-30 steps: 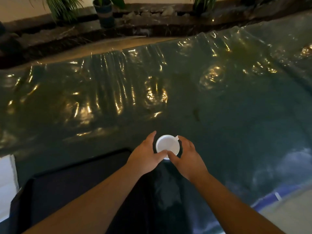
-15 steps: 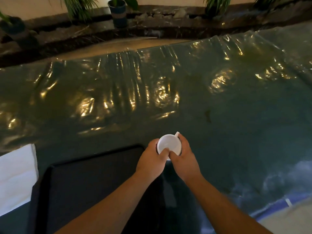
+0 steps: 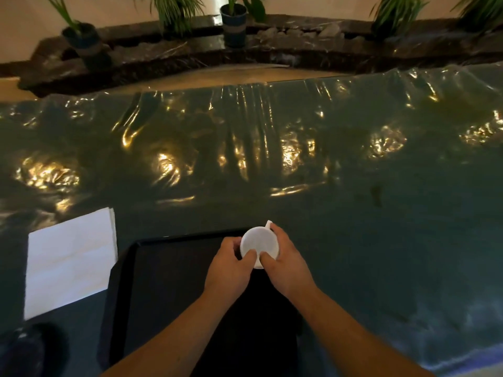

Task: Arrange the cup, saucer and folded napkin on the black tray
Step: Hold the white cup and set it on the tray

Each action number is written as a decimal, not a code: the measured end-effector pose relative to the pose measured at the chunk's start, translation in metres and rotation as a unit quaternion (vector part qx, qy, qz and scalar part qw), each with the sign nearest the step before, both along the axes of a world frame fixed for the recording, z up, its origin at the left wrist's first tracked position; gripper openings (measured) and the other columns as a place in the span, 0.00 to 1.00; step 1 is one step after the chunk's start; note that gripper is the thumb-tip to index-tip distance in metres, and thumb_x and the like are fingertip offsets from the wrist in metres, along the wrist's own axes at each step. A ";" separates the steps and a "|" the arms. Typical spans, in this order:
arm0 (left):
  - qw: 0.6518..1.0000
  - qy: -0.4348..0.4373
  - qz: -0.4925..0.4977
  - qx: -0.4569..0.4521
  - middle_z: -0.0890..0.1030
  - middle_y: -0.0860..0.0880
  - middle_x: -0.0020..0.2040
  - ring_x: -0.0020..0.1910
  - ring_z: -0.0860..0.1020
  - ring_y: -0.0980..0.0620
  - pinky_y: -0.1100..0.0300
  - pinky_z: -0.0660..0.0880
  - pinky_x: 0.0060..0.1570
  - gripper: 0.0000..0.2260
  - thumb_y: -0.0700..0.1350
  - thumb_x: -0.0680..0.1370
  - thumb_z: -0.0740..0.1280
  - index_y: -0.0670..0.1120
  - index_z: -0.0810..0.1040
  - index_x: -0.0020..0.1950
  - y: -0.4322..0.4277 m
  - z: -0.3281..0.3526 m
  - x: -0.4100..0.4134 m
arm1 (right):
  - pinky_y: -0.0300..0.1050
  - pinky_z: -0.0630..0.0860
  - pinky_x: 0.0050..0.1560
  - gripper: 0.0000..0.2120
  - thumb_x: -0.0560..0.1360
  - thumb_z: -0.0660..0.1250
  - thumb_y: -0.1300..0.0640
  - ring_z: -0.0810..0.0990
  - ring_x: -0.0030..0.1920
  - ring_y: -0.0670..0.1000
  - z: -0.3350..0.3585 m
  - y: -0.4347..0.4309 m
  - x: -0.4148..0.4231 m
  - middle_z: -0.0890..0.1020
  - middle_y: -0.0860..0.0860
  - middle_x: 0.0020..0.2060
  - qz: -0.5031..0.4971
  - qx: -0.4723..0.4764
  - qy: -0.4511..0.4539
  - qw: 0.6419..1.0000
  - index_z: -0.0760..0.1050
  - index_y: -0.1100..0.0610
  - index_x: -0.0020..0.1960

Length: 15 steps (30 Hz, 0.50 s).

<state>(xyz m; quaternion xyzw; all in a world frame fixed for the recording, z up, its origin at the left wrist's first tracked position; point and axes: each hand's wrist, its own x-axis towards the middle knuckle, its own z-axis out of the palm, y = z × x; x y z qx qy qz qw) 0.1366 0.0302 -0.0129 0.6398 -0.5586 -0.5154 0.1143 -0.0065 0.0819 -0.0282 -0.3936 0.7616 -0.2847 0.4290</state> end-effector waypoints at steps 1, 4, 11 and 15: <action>1.000 0.000 0.003 0.004 0.81 0.59 0.52 0.48 0.81 0.59 0.59 0.77 0.42 0.12 0.54 0.79 0.69 0.57 0.73 0.61 0.000 -0.002 0.003 | 0.49 0.77 0.60 0.36 0.76 0.65 0.48 0.75 0.64 0.47 -0.002 -0.001 0.003 0.71 0.43 0.73 0.006 0.005 0.003 1.000 0.54 0.34 0.80; 1.000 -0.004 0.008 0.011 0.82 0.58 0.52 0.48 0.82 0.58 0.56 0.80 0.45 0.12 0.54 0.78 0.70 0.56 0.73 0.60 0.001 -0.012 0.012 | 0.51 0.77 0.62 0.37 0.76 0.66 0.47 0.74 0.65 0.47 -0.008 -0.003 0.009 0.70 0.42 0.73 0.033 0.015 0.016 0.999 0.54 0.34 0.80; 1.000 -0.004 -0.002 0.023 0.82 0.59 0.52 0.48 0.83 0.57 0.52 0.82 0.48 0.09 0.54 0.78 0.70 0.57 0.73 0.56 -0.006 -0.026 0.020 | 0.49 0.78 0.59 0.37 0.77 0.66 0.52 0.74 0.65 0.49 -0.013 -0.008 0.009 0.64 0.41 0.77 0.072 -0.004 0.051 0.996 0.53 0.36 0.80; 0.999 -0.026 -0.031 0.026 0.82 0.58 0.55 0.50 0.83 0.55 0.49 0.82 0.51 0.14 0.56 0.79 0.68 0.57 0.72 0.63 -0.019 -0.030 0.025 | 0.48 0.79 0.55 0.33 0.79 0.66 0.52 0.75 0.63 0.50 -0.013 0.000 0.009 0.63 0.44 0.76 0.065 -0.020 0.128 0.989 0.56 0.44 0.80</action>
